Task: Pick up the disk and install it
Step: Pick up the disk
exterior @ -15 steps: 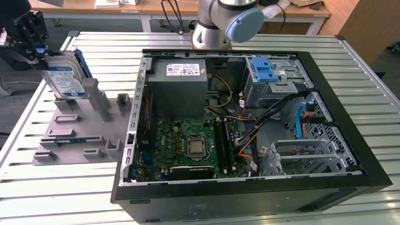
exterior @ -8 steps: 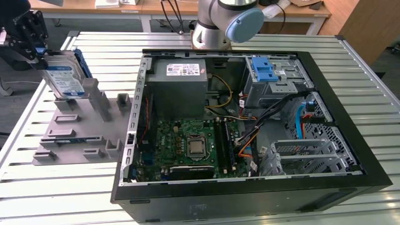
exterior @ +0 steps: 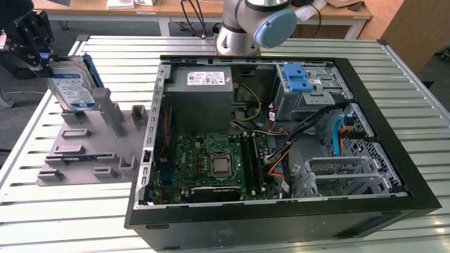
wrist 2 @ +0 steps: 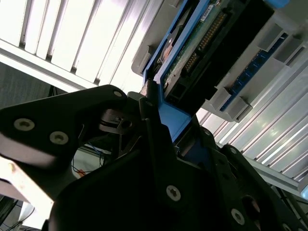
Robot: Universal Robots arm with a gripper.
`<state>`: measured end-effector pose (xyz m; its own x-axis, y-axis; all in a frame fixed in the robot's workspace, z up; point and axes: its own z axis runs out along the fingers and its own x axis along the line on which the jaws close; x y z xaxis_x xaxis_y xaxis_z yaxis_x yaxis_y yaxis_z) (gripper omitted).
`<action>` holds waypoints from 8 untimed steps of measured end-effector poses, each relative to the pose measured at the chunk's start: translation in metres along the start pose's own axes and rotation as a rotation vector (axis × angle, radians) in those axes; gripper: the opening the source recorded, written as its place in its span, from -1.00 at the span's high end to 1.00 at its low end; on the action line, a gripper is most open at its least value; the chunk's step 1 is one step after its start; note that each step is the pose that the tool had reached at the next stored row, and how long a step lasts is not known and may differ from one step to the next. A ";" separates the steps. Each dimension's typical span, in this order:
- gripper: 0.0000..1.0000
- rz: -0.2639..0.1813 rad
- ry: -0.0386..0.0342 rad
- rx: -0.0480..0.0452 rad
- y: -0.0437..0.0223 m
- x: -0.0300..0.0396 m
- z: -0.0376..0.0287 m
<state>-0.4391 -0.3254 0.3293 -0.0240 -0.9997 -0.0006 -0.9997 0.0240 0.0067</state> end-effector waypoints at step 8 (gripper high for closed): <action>0.27 0.000 0.0000 0.0000 0.0000 0.0000 -0.0018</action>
<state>-0.4391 -0.3254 0.3311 -0.0240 -0.9997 -0.0006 -0.9997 0.0240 0.0067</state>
